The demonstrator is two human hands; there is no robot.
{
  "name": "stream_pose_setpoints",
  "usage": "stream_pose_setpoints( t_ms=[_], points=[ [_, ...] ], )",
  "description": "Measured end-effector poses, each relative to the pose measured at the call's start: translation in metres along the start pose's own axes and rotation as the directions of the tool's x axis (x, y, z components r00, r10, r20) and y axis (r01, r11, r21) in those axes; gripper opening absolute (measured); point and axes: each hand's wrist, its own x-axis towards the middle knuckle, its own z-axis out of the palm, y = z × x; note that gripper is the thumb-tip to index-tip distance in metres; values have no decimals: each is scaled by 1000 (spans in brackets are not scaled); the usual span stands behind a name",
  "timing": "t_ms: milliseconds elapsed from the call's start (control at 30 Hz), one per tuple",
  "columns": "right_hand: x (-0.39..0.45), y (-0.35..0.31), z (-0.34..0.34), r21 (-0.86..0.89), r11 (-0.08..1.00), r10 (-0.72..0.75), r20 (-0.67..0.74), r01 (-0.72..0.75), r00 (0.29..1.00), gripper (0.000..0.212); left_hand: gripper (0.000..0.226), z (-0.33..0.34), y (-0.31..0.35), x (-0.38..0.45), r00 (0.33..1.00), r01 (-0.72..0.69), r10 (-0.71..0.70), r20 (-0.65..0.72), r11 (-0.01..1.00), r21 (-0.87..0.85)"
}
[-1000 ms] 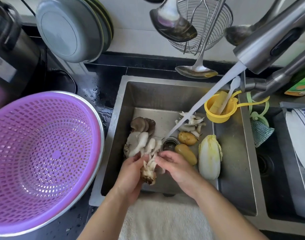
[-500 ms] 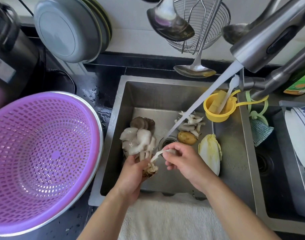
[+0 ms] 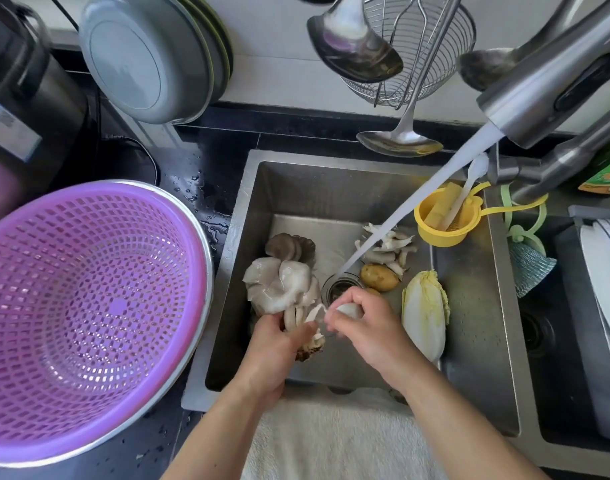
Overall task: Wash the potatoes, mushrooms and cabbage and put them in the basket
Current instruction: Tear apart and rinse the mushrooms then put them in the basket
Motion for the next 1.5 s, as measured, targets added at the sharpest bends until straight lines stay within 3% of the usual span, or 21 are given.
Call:
stream_pose_setpoints(
  t_ms=[67,133,200,267,367,500,733,833,933,1033,1133,1200,1267,1300,1333,1367,1400,1467,1500],
  points=[
    [5,-1,-8,-352,935,-57,-23,45,998,4,17,0,-1,0,1000,13,-12,-22,1000,21],
    [7,-4,-12,-519,850,-49,97,92,994,14,16,-1,-3,1,1000,7,-6,-15,998,67],
    [11,-7,-9,-503,857,-3,210,111,978,8,17,0,-3,1,1000,-13,10,29,992,122],
    [14,-5,-4,-522,843,-11,228,132,974,21,17,2,-3,0,999,-21,15,44,987,160],
    [16,-4,-2,-640,725,-130,236,255,963,18,17,4,-1,0,1000,-7,6,3,982,186],
    [11,-7,7,-688,576,-337,292,442,895,19,6,4,-1,2,999,-3,14,-45,971,239],
    [16,-2,3,-693,418,-478,382,587,791,32,14,6,3,-1,999,28,-32,16,981,192],
    [15,3,6,-704,514,-460,257,491,850,37,15,5,6,-4,999,28,-31,17,989,144],
    [13,5,21,-669,677,-313,117,307,943,43,16,5,8,-5,1000,19,-20,10,992,125],
    [19,5,22,-710,668,-227,94,225,969,33,19,5,8,-6,1000,26,-25,-8,993,118],
    [56,10,-32,-715,690,-14,-176,-118,984,28,18,3,7,-9,994,81,-80,-69,997,17],
    [66,14,-68,-663,718,82,-222,-212,972,31,19,2,9,-6,986,89,-93,-139,995,-33],
    [60,13,-69,-480,854,156,-128,-199,979,22,20,3,10,-3,981,99,-105,-162,994,-44],
    [54,12,-61,-265,932,232,-83,-246,969,20,21,5,11,-3,982,105,-110,-150,994,-39],
    [51,9,-51,35,944,330,-30,-329,943,20,22,8,11,-4,984,115,-118,-135,993,-36],
    [53,7,-45,335,852,416,36,-403,909,22,24,9,13,-5,985,122,-126,-121,992,-41],
    [59,3,-40,564,693,471,117,-449,875,24,24,9,14,-6,985,123,-128,-112,991,-57],
    [71,-8,-36,799,400,457,250,-449,853,20,23,8,16,-7,984,115,-131,-120,984,-133],
    [76,-15,-34,846,313,430,279,-431,859,15,23,7,18,-7,982,115,-139,-131,977,-178]
  ],
)
